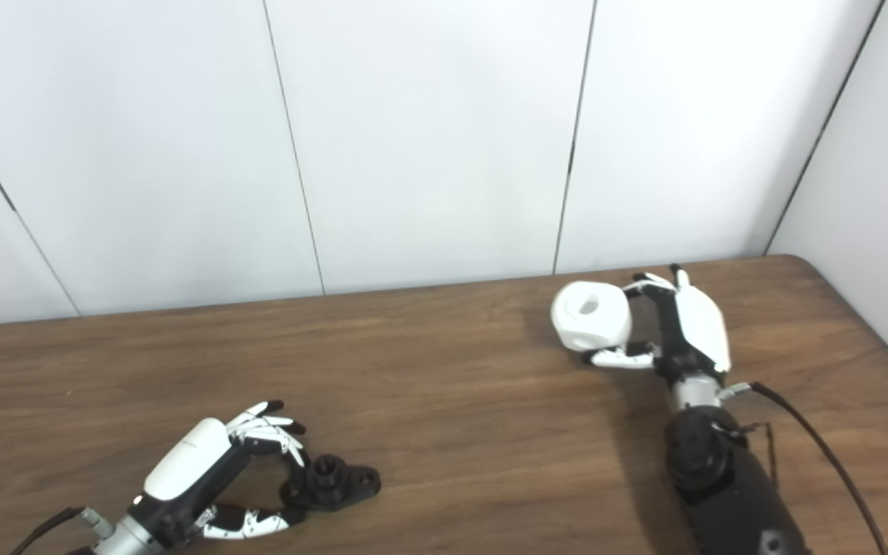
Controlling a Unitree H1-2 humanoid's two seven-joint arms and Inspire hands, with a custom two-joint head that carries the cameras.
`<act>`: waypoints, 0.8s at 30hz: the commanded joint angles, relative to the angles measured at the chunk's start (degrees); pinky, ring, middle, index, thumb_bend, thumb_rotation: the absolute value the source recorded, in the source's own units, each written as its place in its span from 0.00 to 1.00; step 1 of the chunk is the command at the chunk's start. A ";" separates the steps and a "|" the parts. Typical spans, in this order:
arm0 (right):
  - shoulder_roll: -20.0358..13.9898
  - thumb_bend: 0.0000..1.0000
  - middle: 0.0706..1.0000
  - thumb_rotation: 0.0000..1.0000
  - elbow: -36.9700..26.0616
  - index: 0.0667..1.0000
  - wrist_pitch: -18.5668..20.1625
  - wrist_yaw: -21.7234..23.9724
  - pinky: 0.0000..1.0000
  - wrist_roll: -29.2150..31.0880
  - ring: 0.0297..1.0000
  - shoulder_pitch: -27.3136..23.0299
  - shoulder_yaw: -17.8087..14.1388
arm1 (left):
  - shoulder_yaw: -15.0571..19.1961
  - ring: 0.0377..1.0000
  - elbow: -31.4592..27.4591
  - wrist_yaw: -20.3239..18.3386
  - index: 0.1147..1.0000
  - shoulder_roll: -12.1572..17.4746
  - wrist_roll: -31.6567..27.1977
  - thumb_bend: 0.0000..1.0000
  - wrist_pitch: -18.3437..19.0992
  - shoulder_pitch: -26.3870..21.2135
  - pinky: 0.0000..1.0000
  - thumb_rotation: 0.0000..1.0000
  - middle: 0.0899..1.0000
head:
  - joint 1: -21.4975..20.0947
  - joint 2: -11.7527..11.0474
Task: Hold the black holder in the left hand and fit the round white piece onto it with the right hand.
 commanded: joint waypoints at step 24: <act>7.26 0.52 0.84 0.14 -19.59 0.45 1.34 13.20 1.00 6.07 1.00 0.76 3.61 | -0.73 0.79 0.68 -0.80 0.42 1.70 0.42 0.52 0.66 -0.51 0.95 0.05 0.60 | 1.68 0.65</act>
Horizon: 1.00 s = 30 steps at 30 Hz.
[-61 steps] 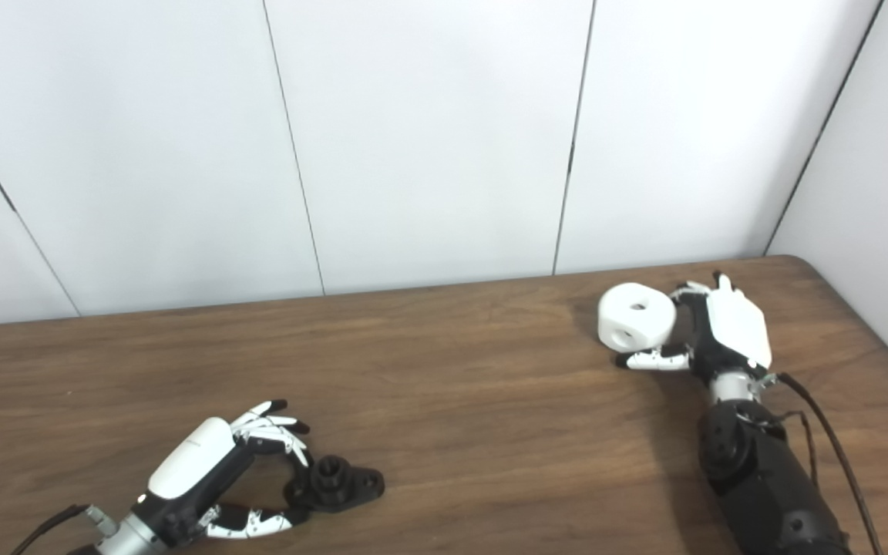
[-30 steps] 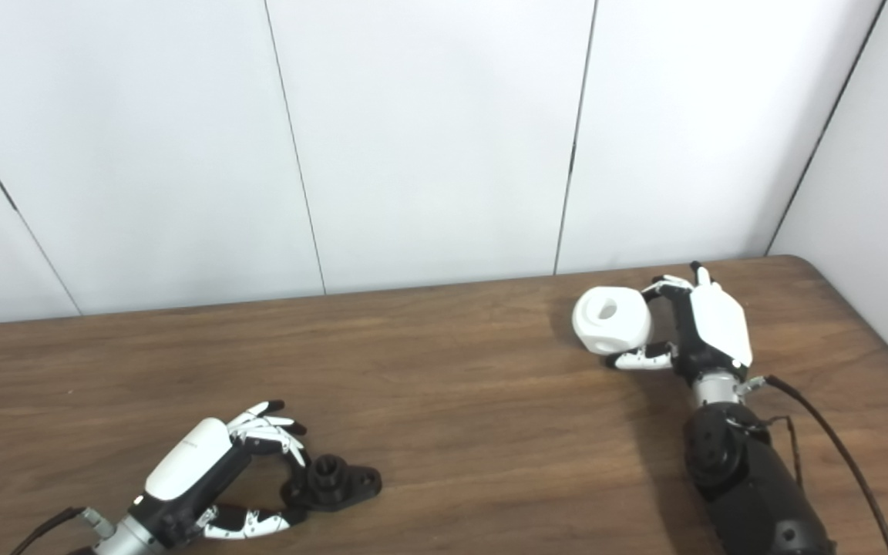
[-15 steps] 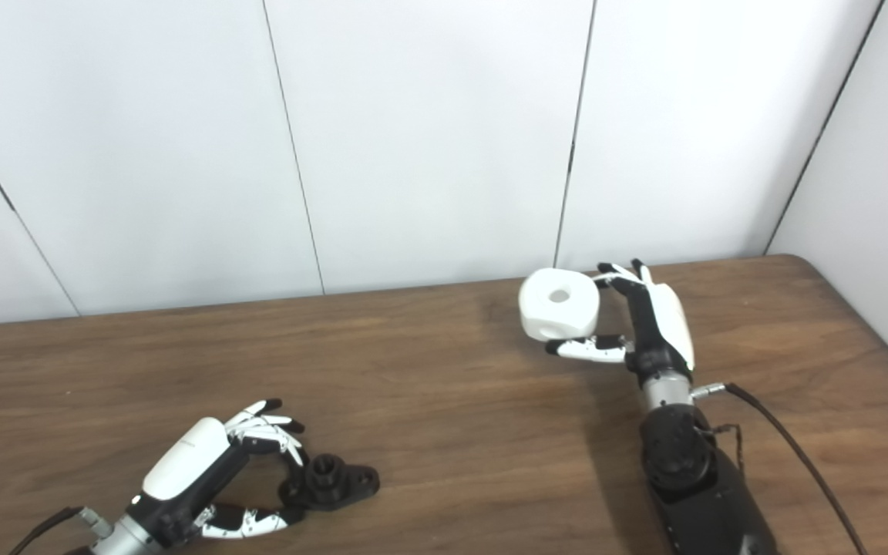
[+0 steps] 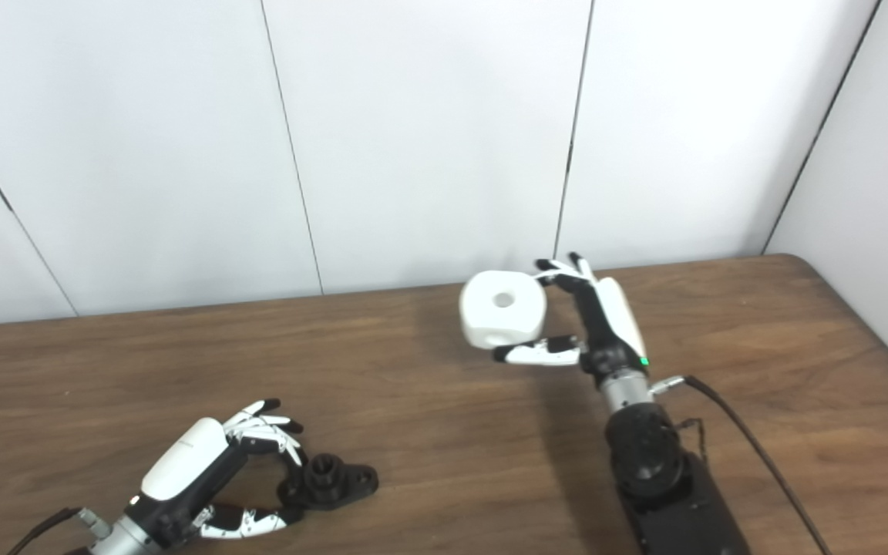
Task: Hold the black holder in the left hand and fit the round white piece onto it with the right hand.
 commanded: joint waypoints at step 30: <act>7.08 0.52 0.83 0.14 -17.84 0.45 5.30 13.83 1.00 1.42 1.00 2.98 8.01 | 3.84 0.81 -2.27 -6.06 0.42 -2.17 3.59 0.52 1.51 0.86 0.99 0.05 0.61 | 6.43 2.04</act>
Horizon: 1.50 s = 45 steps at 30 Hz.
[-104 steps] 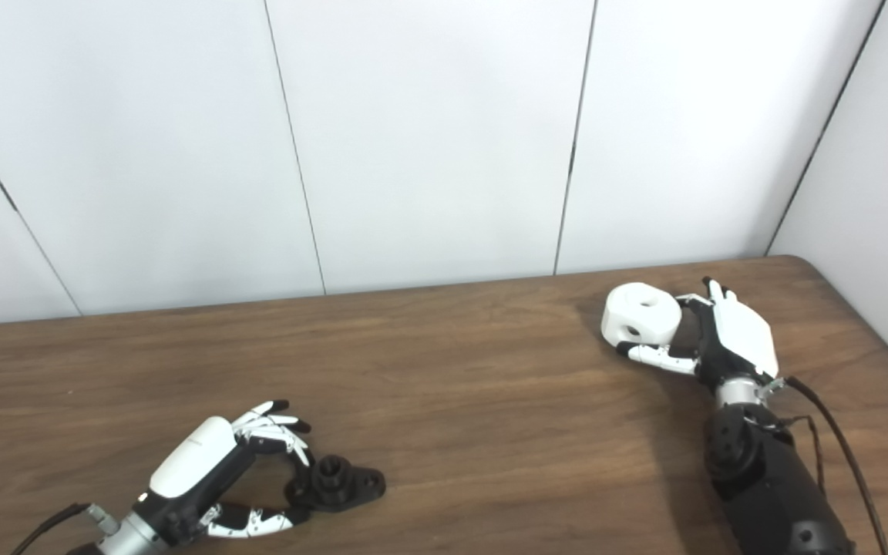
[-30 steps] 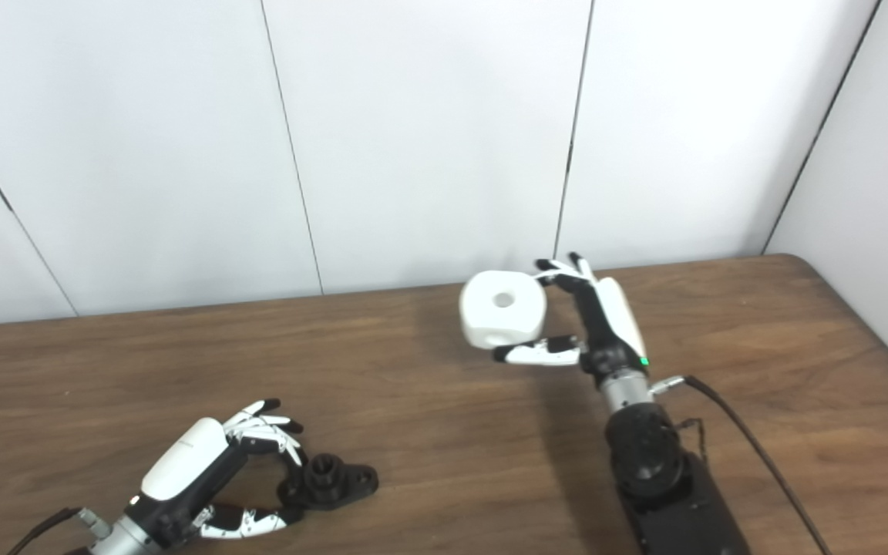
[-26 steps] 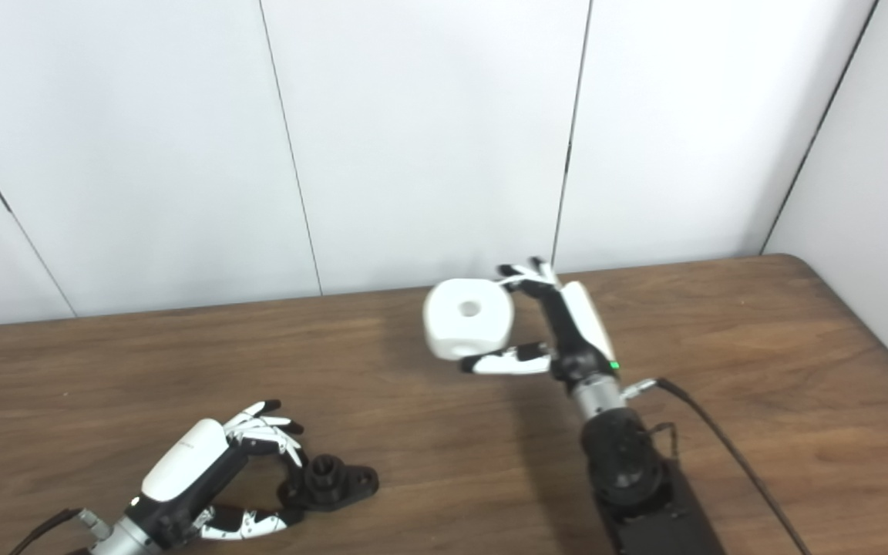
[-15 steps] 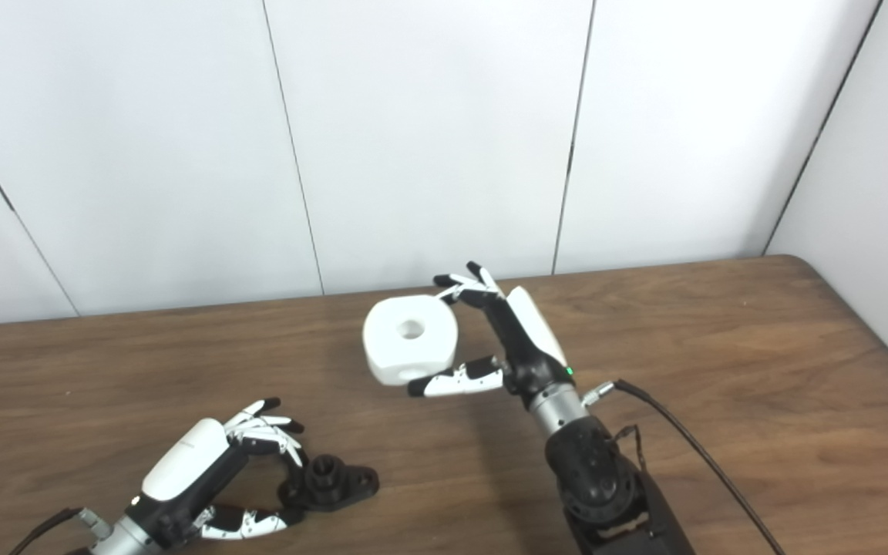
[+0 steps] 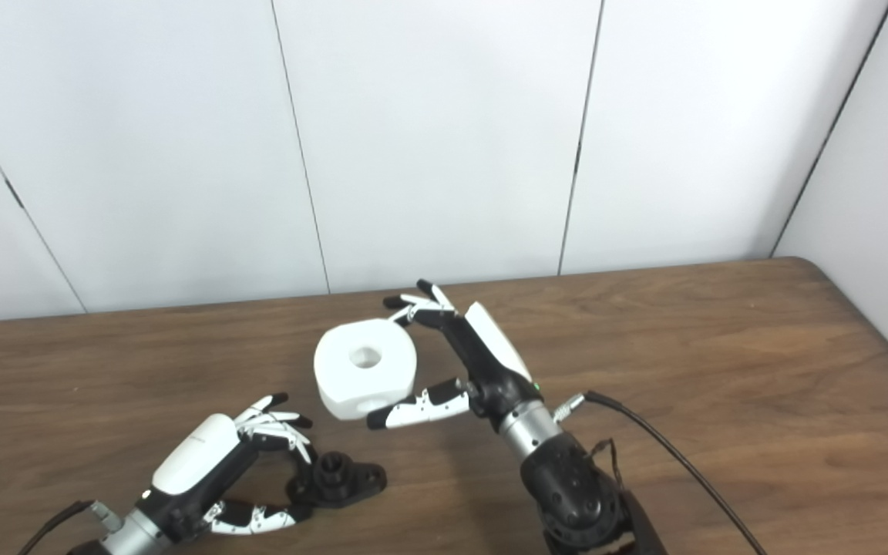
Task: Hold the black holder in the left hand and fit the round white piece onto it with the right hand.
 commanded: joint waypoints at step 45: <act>-2.55 0.52 0.82 0.14 -4.80 0.45 5.68 7.15 1.00 -0.56 1.00 0.99 2.08 | 1.91 0.83 -5.14 -4.70 0.42 -2.12 1.74 0.52 3.39 1.77 1.00 0.05 0.61 | 3.76 3.55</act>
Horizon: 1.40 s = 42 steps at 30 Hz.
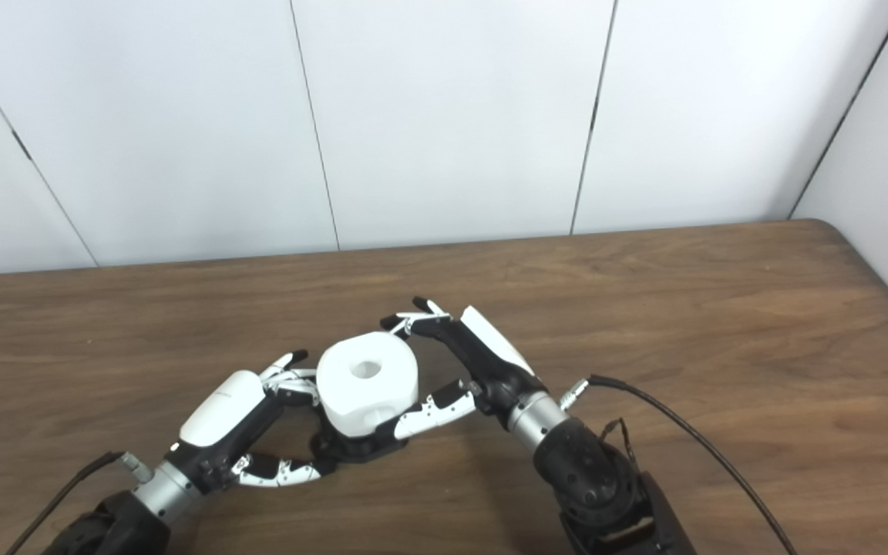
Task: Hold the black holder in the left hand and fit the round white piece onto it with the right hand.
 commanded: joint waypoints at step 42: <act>0.13 0.52 0.82 0.15 5.82 0.45 -7.51 -2.66 1.00 -2.68 0.99 -3.41 1.88 | 0.00 0.82 -1.26 -0.18 0.42 -0.70 2.18 0.52 -0.42 0.10 1.00 0.05 0.61 | 1.78 0.50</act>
